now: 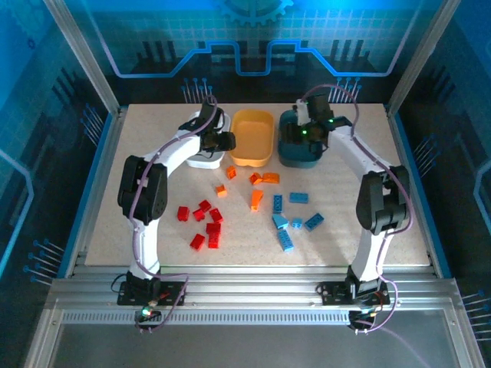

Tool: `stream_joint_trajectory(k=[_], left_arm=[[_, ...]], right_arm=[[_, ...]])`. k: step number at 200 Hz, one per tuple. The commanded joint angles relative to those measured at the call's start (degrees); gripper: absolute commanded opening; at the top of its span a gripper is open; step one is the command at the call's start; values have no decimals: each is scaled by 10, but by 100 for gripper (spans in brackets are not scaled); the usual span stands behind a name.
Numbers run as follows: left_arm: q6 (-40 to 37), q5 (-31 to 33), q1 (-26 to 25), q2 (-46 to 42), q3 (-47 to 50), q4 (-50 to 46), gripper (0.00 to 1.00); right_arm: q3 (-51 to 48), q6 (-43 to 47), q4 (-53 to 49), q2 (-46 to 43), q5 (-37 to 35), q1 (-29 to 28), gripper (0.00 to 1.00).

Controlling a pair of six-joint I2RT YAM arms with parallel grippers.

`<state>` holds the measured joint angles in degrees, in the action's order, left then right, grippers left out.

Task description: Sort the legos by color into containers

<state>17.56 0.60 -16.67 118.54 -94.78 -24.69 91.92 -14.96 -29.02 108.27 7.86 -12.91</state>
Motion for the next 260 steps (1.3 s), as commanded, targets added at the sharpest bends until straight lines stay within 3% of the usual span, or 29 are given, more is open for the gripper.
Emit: stream_joint_trajectory(k=[1, 23, 58, 92, 128, 181, 216, 260], left_arm=[[-5, 18, 2, -69, 8, -26, 56], [34, 20, 26, -109, 71, -16, 56], [56, -55, 53, -117, 145, 22, 54], [72, -92, 53, -89, 138, 40, 50], [94, -122, 53, -68, 131, 60, 46], [122, -169, 49, -42, 119, 104, 44], [112, -164, 44, -52, 113, 94, 44], [66, -116, 45, -85, 104, 56, 55]], right_arm=[[-24, -6, -35, 2, -35, 55, 51], [-34, 8, -37, 24, -33, 81, 51], [-37, 21, -35, 54, -18, 106, 50], [-11, 38, -38, 92, -6, 99, 48], [23, 59, -50, 124, -41, 66, 46], [27, 65, -54, 111, -62, 66, 46], [12, 62, -58, 84, -78, 66, 48], [-5, 44, -63, 30, -111, 66, 57]])
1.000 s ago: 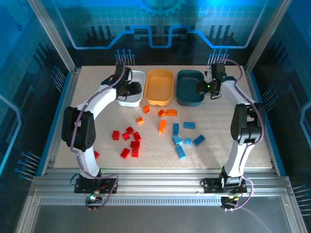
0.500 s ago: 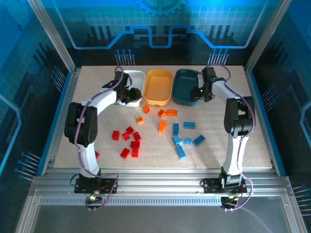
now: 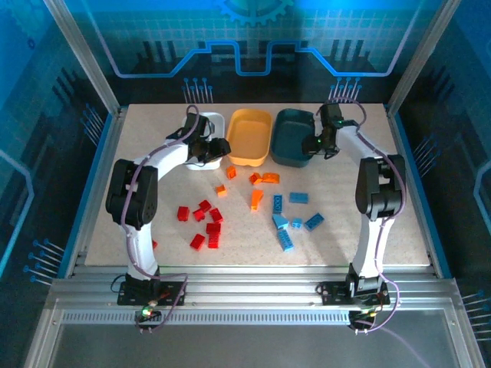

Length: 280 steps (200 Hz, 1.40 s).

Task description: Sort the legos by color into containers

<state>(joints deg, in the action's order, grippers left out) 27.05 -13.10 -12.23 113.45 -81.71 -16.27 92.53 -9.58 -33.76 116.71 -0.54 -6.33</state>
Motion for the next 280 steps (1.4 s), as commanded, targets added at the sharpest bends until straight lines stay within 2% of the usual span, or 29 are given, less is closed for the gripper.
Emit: stream_joint_trajectory(k=[1, 13, 27, 36, 39, 42, 45, 56, 64, 77, 97, 102, 108, 112, 122, 133, 137, 140, 147, 152, 182, 220, 250, 280], left_arm=[[-29, 21, 1, -35, -27, -29, 55], [-36, 23, 1, -46, -36, -39, 57], [-40, 22, 0, -70, -36, -42, 59], [-40, 21, 0, -92, -33, -40, 60], [-40, 21, -1, -100, -30, -39, 60], [-40, 21, -1, -112, -27, -38, 60], [-39, 22, -2, -119, -24, -36, 60], [-34, 24, -7, -157, -3, -24, 61], [-28, 25, -12, -182, 17, -14, 63], [-14, 22, -23, -221, 59, 9, 66], [6, 17, -43, -273, 141, 46, 67], [11, 18, -48, -285, 162, 55, 67], [23, 17, -51, -299, 193, 69, 67], [30, 14, -53, -308, 213, 77, 67], [51, 11, -55, -333, 259, 98, 68], [73, 3, -56, -364, 310, 125, 69], [79, 2, -56, -374, 326, 131, 69], [85, 2, -57, -381, 337, 133, 69], [96, 4, -59, -399, 360, 139, 70], [104, 2, -60, -410, 375, 143, 70], [138, 8, -88, -443, 426, 150, 69], [168, 26, -128, -452, 453, 149, 66], [172, 35, -153, -463, 463, 146, 66], [173, 34, -166, -467, 464, 147, 65]], right_arm=[[-13, -11, -16, -57, -29, 0, 57], [-22, -15, -18, -82, -48, -4, 59], [-36, -22, -22, -119, -71, -9, 68], [-50, -26, -23, -149, -99, -17, 79], [-57, -27, -22, -159, -110, -19, 85], [-64, -28, -19, -169, -123, -23, 98], [-71, -31, -16, -182, -134, -26, 100], [-108, -47, 4, -225, -158, -35, 100], [-140, -66, 29, -256, -142, -33, 100], [-192, -98, 75, -292, -59, -16, 100], [-234, -96, 100, -299, 120, 18, 100], [-238, -96, 99, -292, 164, 23, 93], [-236, -101, 78, -280, 184, 23, 80], [-233, -104, 57, -272, 174, 19, 75], [-245, -107, 28, -270, 97, -7, 72], [-286, -131, 27, -293, -15, -34, 55], [-305, -141, 31, -305, -42, -43, 53], [-316, -150, 33, -315, -58, -46, 55], [-350, -163, 39, -337, -74, -50, 69], [-369, -170, 41, -351, -75, -53, 73], [-426, -203, -1, -393, -135, -92, 77], [-517, -288, 8, -422, -123, -116, 79], [-544, -348, 19, -435, -124, -151, 80], [-548, -373, 31, -422, -124, -153, 80]])
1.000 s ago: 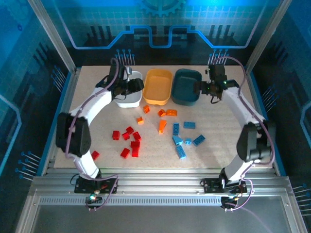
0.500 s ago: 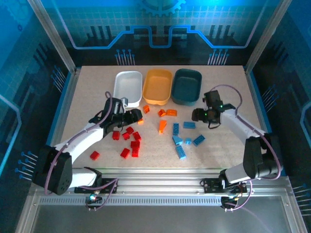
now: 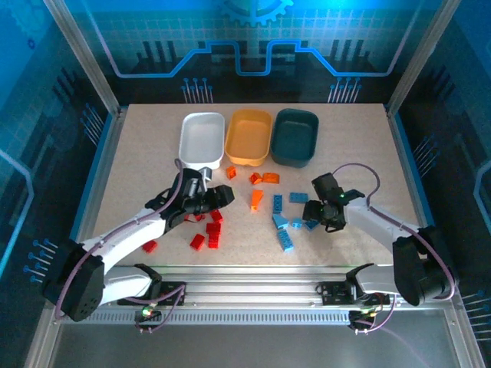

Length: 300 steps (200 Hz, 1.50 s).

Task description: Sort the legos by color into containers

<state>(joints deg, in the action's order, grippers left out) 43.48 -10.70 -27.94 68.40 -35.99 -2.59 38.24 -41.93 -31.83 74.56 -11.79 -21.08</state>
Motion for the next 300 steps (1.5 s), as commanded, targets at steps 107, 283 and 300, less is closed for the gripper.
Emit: stream_joint_trajectory(k=[107, 283, 300], left_arm=[[-4, 20, -11, -32, 8, -11, 66], [-19, 37, -10, -29, -13, -44, 70], [-26, 46, -9, -25, -25, -57, 72]], right_arm=[[-31, -69, 41, 21, -11, -11, 62], [41, 5, 21, 17, -54, -16, 23], [90, 35, 5, 20, -80, -16, 23]])
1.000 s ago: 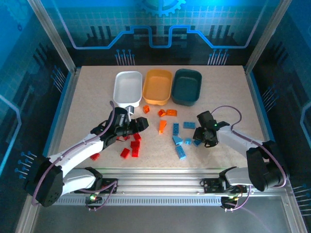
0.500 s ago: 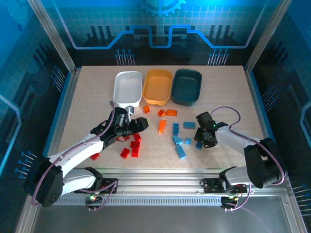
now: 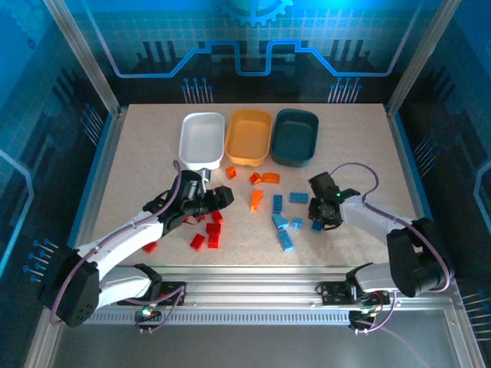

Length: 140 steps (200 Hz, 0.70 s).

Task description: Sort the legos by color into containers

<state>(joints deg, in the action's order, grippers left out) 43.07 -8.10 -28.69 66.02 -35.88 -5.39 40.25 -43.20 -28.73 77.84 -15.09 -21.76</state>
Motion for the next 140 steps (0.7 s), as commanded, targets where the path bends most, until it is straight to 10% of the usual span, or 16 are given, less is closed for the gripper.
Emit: stream_joint_trajectory(k=[1, 140], left_arm=[[-22, 21, -2, -1, -27, -30, 72], [-27, -14, 70, 26, -78, -90, 79]], right_arm=[[73, 50, -26, -12, -48, -9, 23], [761, 243, -125, 532, -8, 40, 26]])
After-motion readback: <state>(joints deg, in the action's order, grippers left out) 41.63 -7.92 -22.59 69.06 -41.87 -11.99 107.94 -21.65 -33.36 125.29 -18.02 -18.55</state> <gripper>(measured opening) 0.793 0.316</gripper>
